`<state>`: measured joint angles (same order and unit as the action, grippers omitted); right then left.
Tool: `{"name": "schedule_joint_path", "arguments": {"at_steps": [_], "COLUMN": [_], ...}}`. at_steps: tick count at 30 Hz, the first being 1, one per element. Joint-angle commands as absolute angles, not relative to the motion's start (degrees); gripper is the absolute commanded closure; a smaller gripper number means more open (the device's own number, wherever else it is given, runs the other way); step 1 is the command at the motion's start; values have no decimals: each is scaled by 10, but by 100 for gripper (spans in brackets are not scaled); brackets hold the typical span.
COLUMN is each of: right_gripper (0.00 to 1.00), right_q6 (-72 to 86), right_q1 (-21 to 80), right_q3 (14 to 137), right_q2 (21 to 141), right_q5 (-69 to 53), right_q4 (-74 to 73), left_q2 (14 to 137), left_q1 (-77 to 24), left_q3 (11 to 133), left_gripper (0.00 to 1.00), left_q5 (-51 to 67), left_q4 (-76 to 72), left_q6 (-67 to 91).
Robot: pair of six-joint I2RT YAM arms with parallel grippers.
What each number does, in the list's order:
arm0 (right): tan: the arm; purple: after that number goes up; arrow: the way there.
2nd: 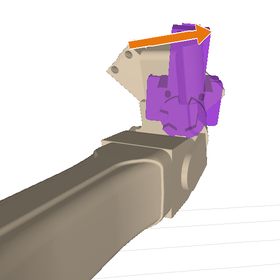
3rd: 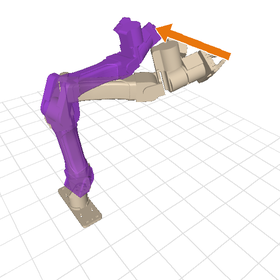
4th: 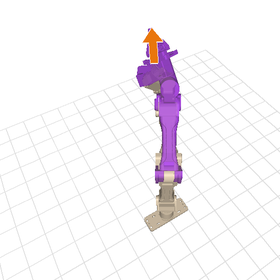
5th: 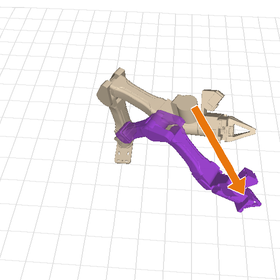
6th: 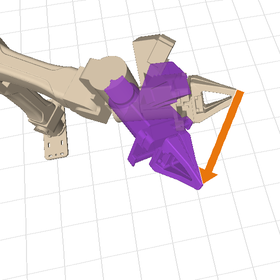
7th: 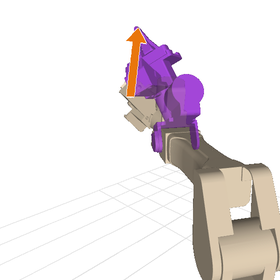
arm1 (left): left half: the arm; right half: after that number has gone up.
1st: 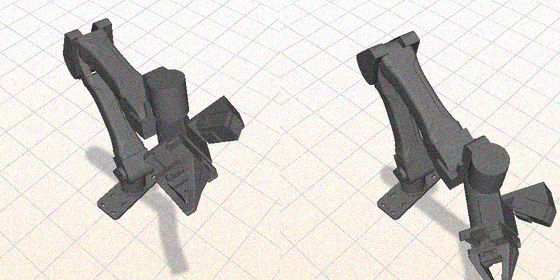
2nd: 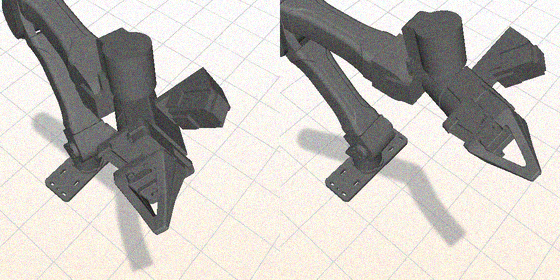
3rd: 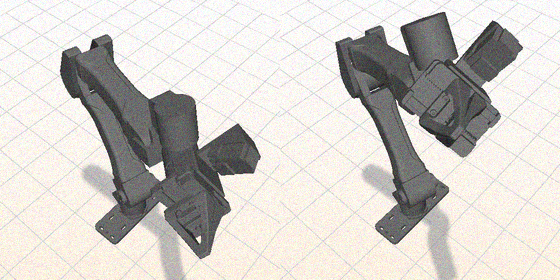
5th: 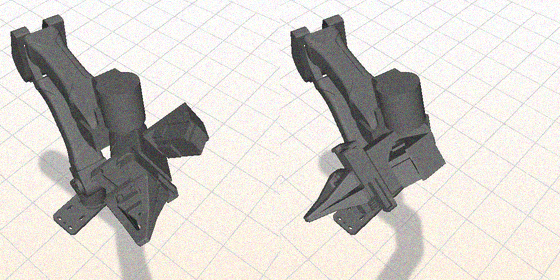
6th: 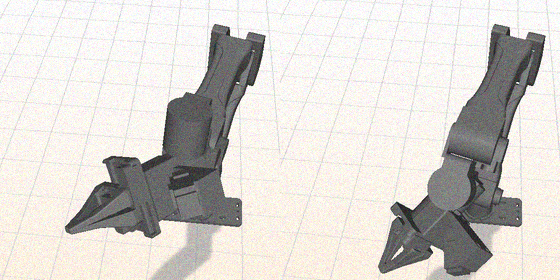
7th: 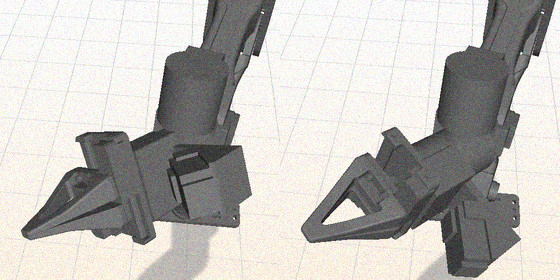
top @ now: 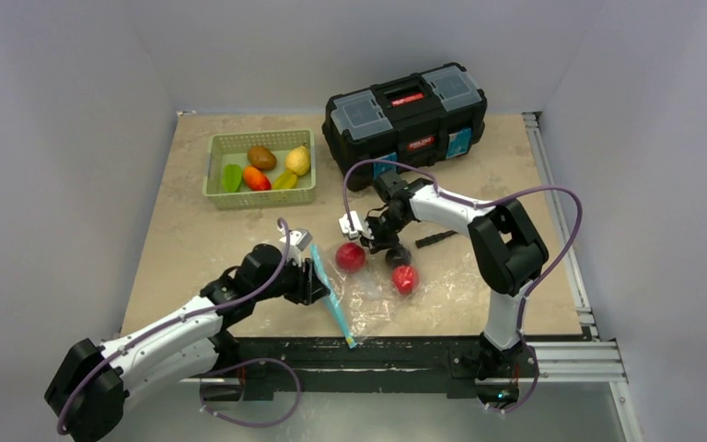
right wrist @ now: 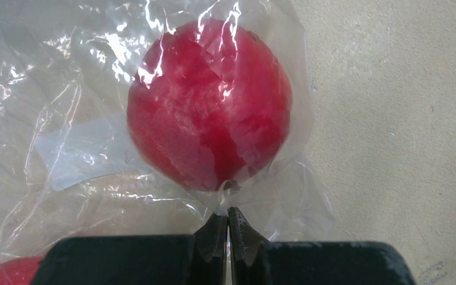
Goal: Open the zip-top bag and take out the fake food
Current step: Adjust the zipper food storage bag at the center of the board.
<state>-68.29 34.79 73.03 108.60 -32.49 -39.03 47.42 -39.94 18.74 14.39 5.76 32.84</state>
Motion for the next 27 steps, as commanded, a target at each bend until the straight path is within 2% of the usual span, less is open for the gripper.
{"name": "schedule_joint_path", "arguments": {"at_steps": [1,7,16,20,24,27], "right_gripper": [100,100,100,100,100,100], "right_q6": [-675,-674,-677,-678,-679,-679], "right_q1": [341,335,333,333,334,333], "right_q3": [749,750,749,751,750,750], "right_q2": [1078,1079,1083,1083,1083,1082], "right_q5": [-340,-347,-347,-348,-348,-349], "right_q4": [-387,-389,-390,-390,-390,-390], "left_q2": [491,504,352,389,450,471], "left_q1": [-424,-455,-461,-461,-461,-461], "left_q3": [169,168,139,149,179,191], "left_gripper": [58,57,55,56,67,69], "left_q5": [76,50,21,6,-5,-20], "left_q4": [-29,-27,47,68,95,98], "left_q6": [280,262,261,268,270,270]}}
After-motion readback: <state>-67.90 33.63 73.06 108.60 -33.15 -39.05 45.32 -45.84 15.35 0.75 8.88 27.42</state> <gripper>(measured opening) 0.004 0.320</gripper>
